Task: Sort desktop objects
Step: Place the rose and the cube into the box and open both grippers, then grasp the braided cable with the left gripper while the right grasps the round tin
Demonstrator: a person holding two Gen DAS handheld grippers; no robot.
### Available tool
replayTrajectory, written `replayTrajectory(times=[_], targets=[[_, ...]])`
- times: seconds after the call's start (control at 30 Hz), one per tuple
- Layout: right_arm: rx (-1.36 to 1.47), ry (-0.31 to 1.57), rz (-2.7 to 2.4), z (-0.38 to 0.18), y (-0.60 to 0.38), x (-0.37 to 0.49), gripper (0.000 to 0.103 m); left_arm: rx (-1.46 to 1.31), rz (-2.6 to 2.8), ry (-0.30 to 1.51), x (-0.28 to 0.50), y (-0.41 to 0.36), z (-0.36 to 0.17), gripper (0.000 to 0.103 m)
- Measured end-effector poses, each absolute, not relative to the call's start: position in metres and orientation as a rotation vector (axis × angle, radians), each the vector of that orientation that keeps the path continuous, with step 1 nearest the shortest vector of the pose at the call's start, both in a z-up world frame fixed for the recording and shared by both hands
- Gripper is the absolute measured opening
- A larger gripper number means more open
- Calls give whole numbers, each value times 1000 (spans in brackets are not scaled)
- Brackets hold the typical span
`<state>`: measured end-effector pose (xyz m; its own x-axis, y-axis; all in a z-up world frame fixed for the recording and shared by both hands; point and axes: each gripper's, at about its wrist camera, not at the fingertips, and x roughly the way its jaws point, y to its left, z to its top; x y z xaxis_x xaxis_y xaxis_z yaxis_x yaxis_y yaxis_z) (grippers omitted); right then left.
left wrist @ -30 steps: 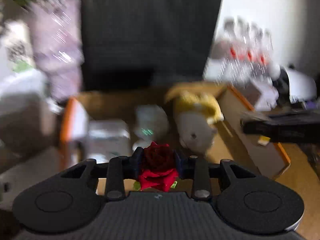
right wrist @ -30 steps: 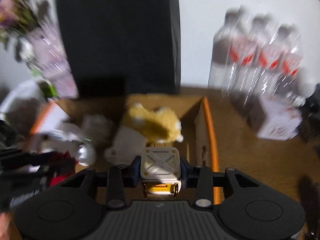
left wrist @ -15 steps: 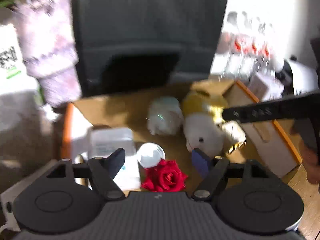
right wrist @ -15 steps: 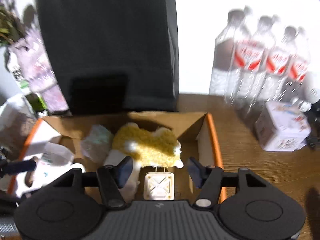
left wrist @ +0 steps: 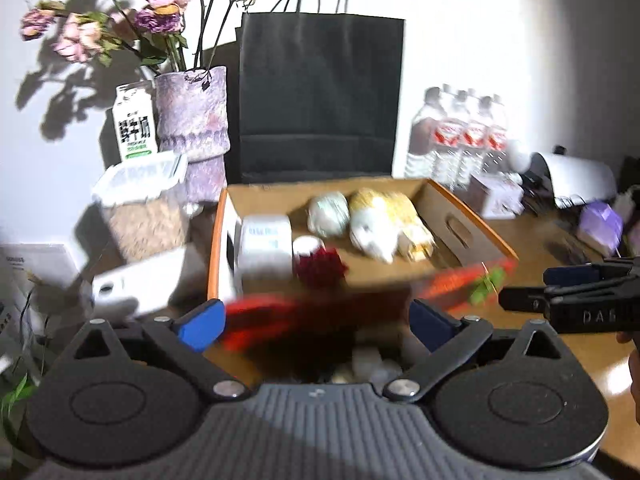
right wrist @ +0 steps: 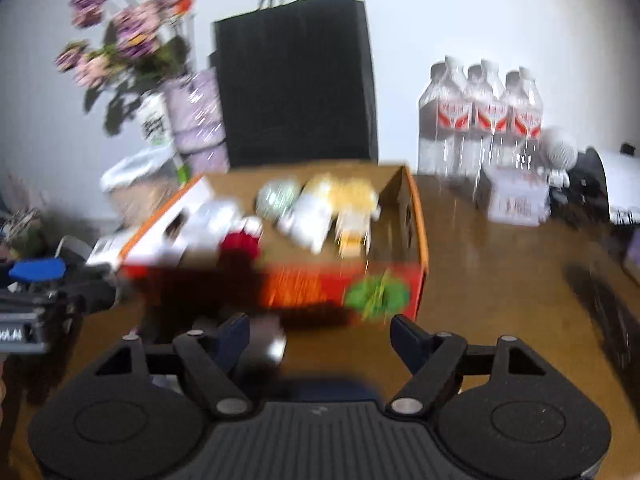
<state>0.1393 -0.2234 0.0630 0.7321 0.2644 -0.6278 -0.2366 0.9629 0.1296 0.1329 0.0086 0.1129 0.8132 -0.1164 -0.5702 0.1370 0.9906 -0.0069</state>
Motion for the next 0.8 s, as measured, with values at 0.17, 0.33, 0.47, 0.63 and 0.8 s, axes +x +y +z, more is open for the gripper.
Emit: replayTrajectory(times=[0.17,0.33,0.47,0.63,0.8], targets=[[2,687,240,35,-225,64,77,67,-157,570,59,-3,83,103],[-80,627,217,13,-222,-6,83,78,-193,547,-5,-11,54,103],[-57,584,246,1,-227,-43,85,82,-170,514,-42,-11,37,103],[-74,543,235,-1,-224,-61,86,109,-151,489,-59,-6,30,103],[-71,542,232,0,-221,-62,86,65,-142,498,-61,1,29,103]])
